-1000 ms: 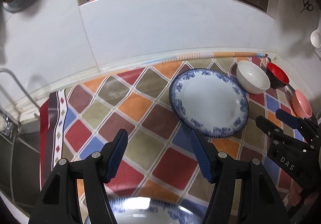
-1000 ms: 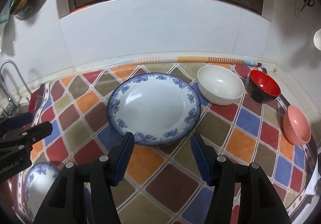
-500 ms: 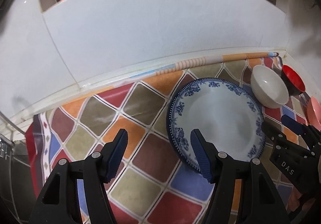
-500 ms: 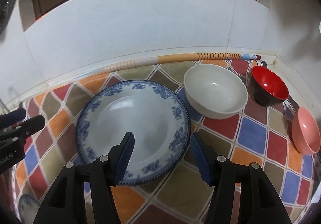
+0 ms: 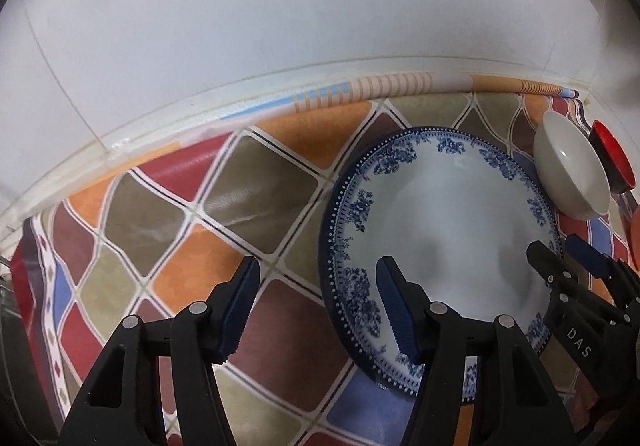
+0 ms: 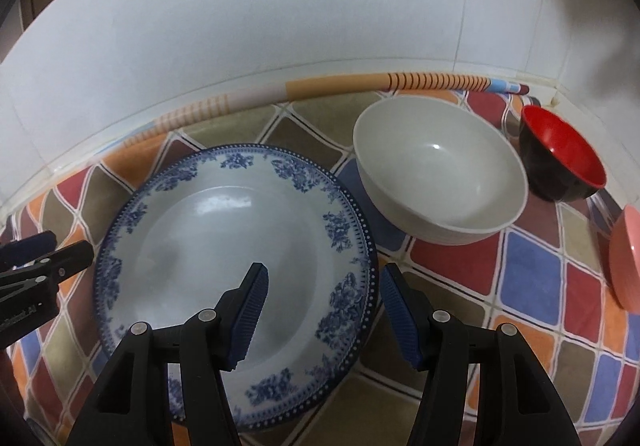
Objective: Organize plates and bowls
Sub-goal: 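Move both grippers to the second blue-floral plate beside the white bowl, then close both grippers on the rim of the blue-floral plate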
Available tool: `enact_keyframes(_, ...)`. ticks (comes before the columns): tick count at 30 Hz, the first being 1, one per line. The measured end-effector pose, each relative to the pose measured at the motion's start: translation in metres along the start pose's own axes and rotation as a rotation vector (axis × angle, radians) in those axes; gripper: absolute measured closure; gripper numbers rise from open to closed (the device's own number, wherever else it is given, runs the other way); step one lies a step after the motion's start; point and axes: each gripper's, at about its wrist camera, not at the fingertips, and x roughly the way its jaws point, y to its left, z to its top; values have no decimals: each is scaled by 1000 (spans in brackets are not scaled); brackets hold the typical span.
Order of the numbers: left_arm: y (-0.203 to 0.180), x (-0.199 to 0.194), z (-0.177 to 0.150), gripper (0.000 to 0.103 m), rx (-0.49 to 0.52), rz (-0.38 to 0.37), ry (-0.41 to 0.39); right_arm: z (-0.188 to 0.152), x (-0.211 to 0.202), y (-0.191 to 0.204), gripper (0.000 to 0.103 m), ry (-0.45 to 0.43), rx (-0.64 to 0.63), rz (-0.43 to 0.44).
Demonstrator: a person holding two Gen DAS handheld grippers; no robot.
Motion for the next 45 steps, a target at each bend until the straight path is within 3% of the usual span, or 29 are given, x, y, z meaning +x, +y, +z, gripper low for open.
enact_keyframes(18, 1, 32, 12, 57, -38, -53, 39, 5, 26, -13, 44, 30, 30, -5)
enact_keyframes(25, 1, 35, 16, 67, -30, -79, 44, 8, 28, -12, 50, 27, 23, 3)
enact_keyframes(32, 2, 30, 11, 67, -19, -59, 34, 6, 24, -15, 64, 24, 23, -8)
enact_keyframes(45, -1, -14, -6, 67, -41, -39, -23, -1, -9, -3, 65, -9, -21, 11)
